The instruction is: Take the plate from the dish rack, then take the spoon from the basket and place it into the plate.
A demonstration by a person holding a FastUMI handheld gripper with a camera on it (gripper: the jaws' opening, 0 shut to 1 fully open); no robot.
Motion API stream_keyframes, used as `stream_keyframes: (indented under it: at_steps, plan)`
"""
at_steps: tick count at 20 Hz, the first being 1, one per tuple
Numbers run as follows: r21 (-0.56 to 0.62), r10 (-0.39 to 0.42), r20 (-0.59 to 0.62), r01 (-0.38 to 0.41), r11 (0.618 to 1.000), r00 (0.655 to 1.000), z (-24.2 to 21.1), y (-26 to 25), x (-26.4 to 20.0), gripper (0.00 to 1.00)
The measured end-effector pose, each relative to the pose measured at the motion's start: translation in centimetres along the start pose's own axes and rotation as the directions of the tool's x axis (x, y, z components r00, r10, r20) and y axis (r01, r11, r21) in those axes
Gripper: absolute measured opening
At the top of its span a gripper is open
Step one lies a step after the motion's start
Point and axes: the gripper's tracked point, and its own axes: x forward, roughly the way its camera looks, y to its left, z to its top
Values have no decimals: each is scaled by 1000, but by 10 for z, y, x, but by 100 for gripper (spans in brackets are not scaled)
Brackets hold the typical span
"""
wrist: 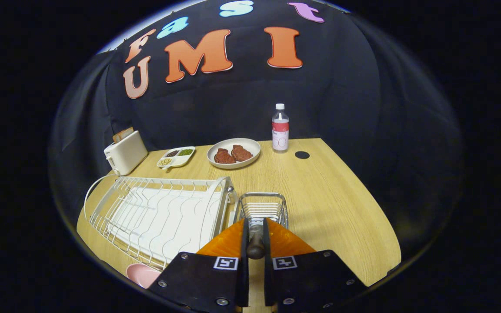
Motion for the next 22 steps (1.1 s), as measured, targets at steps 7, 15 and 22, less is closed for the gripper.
stream_keyframes:
  at_steps: [7,15,22]
  plan:
    - [-23,9,60,-8,1000,998,42,2,-27,14]
    - [-78,84,164,-71,994,983,103,28,-75,13]
    - [-152,178,167,-153,976,970,106,70,-104,13]
